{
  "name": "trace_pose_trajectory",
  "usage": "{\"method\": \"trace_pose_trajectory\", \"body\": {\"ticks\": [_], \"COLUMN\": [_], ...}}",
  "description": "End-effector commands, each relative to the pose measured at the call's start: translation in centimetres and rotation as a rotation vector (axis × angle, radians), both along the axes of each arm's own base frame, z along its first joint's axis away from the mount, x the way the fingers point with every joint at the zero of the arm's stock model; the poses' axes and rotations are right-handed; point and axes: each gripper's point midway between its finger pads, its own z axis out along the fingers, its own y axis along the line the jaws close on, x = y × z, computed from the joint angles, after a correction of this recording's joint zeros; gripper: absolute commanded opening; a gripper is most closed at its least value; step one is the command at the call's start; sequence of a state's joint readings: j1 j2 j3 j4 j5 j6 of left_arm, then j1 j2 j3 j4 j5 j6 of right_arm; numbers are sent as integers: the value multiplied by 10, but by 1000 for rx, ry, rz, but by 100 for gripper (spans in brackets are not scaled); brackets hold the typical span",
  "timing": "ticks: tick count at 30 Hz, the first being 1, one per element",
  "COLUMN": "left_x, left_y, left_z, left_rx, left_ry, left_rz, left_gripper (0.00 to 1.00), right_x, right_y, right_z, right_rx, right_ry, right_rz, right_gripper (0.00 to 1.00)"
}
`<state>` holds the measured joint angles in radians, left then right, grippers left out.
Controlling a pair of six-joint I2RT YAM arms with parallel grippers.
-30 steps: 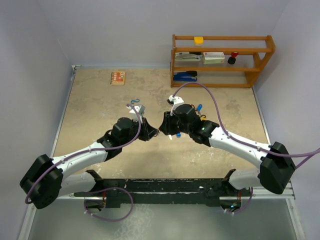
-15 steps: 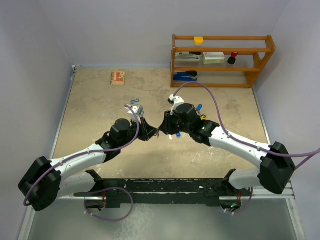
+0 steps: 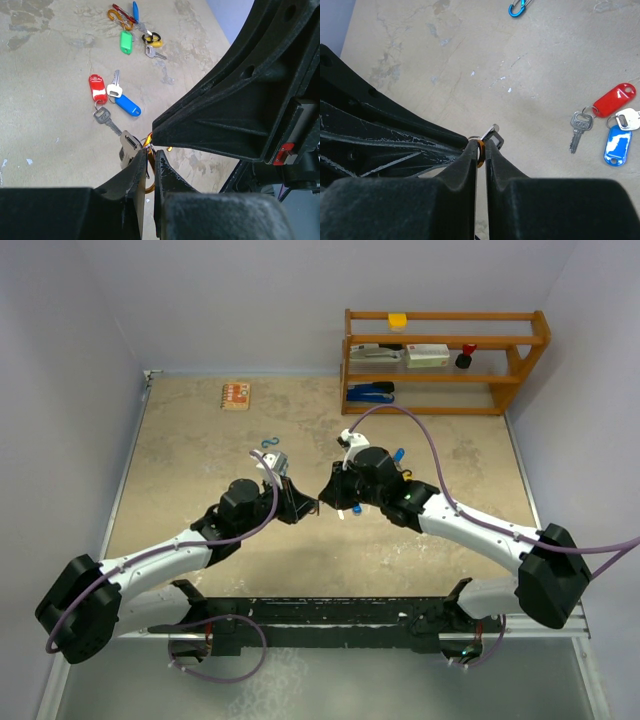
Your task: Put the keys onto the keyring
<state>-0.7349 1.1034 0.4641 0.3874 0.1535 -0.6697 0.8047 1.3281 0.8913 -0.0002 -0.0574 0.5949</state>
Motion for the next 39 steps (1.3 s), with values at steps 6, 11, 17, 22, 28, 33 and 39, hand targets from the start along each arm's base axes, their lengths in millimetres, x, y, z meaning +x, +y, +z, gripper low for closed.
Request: {"method": "trace_pose_trajectory", "body": {"ticks": [6,11,17,22,28,33,39], "left_x": [3,8,16,27,36,37,37], "left_y": [-6,-2,8,33,69,68,63], "left_z": [19,19,19,23,17,7,-2], "left_rx": [-58,-58,-50,-46,-14,11,11], "left_ry": [-55,-55,-57,-61,-27,-2,21], "left_rz": [-3,33,110,269,468,468,452], "left_gripper": [19,37,43,43,44,44,43], "right_x": [2,2,2,6,25,50,61], "right_y": [-4,-5,-6,-10,-31,-59,-81], "right_z": [7,6,4,2,0,-1,13], "right_rx": [28,24,21,-2,-94,-218,-295], "right_ry": [-25,-26,-25,-38,-105,-180,-274], "right_rz": [-11,-12,-12,-30,-108,-201,-257], "right_gripper": [0,0,0,0,0,0,0]}}
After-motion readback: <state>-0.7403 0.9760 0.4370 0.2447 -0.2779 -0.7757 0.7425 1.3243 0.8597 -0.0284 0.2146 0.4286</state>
